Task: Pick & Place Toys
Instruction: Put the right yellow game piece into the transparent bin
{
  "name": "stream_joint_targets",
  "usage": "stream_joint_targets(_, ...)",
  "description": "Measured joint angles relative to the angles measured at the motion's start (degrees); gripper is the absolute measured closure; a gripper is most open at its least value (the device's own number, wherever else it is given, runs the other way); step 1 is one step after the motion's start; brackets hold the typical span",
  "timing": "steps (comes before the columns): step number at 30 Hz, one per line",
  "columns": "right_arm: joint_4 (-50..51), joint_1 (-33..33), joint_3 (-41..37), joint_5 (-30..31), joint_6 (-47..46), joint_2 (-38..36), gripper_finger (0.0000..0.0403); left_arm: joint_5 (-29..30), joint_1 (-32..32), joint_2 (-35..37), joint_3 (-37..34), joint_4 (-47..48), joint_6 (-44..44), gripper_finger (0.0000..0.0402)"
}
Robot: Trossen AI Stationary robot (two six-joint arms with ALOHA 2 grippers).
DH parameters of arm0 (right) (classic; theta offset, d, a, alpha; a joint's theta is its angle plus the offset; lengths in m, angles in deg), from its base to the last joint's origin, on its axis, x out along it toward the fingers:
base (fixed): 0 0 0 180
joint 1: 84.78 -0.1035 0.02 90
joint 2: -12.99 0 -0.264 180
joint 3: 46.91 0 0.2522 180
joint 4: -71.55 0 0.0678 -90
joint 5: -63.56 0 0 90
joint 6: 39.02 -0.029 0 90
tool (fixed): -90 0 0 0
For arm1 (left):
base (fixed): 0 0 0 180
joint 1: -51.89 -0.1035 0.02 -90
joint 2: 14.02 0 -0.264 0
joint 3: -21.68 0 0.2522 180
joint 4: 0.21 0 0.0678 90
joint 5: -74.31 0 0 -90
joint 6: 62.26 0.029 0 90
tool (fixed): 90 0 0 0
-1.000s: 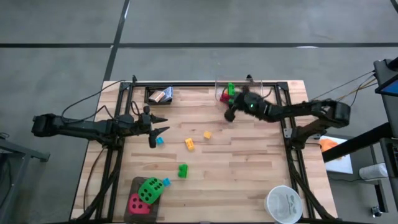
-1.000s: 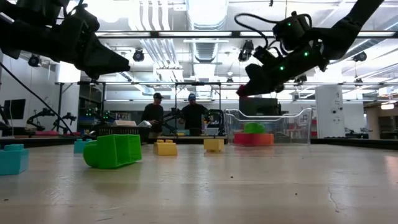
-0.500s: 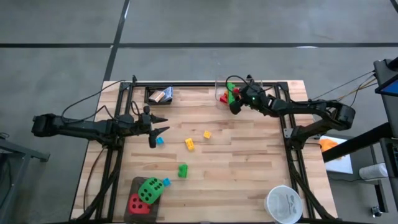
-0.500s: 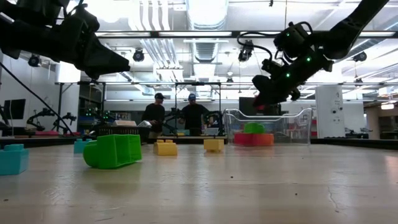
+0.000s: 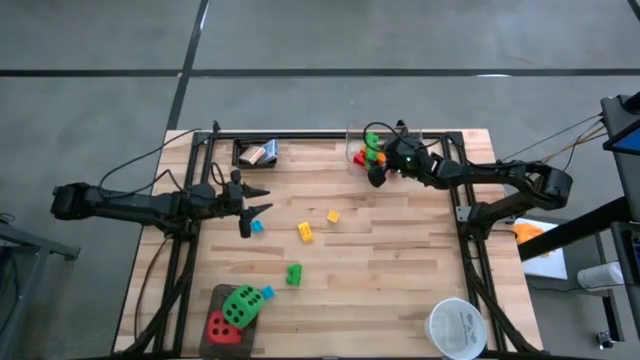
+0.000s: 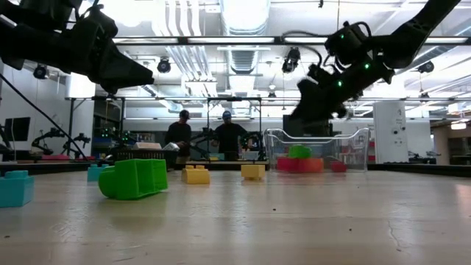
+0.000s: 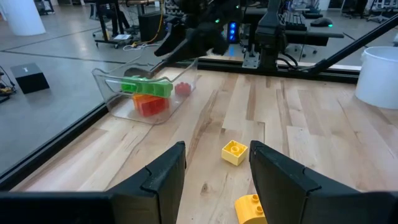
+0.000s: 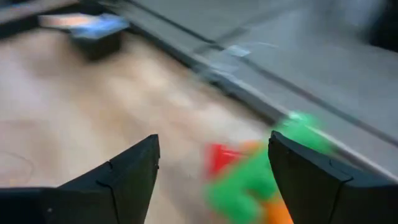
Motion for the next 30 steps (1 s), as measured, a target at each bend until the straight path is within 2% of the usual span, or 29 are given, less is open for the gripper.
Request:
stream_joint_targets(3,-4.0,-3.4,0.0,-8.9,1.0,0.1,0.0109,0.0,0.0,0.0,0.0,0.0,0.0,0.0224)
stream_joint_targets(5,-6.7,-7.0,0.0,-12.0,1.9,0.5,0.0108,0.0,0.0,0.0,0.0,0.0,0.0,0.0224)
stream_joint_targets(10,-7.7,-17.5,0.8,-11.0,5.7,3.2,0.0108,0.0,0.0,0.0,0.0,0.0,0.0,0.0224)
stream_joint_targets(14,-3.1,-22.7,3.5,-8.7,6.5,7.1,0.0108,0.0,0.0,0.0,0.0,0.0,0.0,0.0224)
stream_joint_targets(18,2.7,-23.7,7.6,-7.8,6.9,12.9,0.0108,0.0,0.0,0.0,0.0,0.0,0.0,0.0224)
stream_joint_targets(24,4.3,-23.7,13.7,-7.9,7.4,22.7,0.0108,0.0,0.0,0.0,0.0,0.0,0.0,0.0224)
stream_joint_targets(30,13.3,-23.7,20.9,-8.2,7.3,31.0,0.0108,0.0,0.0,0.0,0.0,0.3,0.0,0.0224)
